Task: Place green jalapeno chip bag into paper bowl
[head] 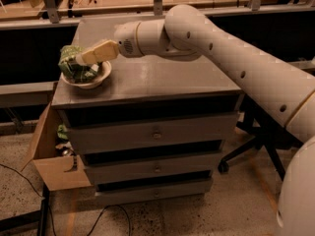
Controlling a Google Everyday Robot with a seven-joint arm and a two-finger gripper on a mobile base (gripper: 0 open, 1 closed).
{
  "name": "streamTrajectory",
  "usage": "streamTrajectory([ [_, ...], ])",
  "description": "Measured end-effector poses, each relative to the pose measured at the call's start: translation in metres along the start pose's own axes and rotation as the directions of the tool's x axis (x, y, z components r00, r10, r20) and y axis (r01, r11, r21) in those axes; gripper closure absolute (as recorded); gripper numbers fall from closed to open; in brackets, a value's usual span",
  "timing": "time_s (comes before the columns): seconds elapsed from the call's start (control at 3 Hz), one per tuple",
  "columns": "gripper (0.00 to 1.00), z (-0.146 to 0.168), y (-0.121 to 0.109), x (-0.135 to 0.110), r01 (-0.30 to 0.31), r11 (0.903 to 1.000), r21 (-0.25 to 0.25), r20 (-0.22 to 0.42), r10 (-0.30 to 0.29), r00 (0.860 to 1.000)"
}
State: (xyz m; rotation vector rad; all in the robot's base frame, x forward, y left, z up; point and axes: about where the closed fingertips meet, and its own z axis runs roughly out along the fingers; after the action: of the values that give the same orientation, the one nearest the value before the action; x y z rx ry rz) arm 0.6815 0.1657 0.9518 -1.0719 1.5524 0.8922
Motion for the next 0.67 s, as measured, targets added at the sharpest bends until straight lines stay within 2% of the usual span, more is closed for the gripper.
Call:
streamTrajectory([
  [0.33,0.0,-0.049,-0.009,-0.014,-0.012,0.9938,0.11,0.073,0.004,0.997],
  [0.67,0.0,-0.089,-0.011,0.0,-0.021,0.9753,0.22,0.131,-0.009,0.991],
])
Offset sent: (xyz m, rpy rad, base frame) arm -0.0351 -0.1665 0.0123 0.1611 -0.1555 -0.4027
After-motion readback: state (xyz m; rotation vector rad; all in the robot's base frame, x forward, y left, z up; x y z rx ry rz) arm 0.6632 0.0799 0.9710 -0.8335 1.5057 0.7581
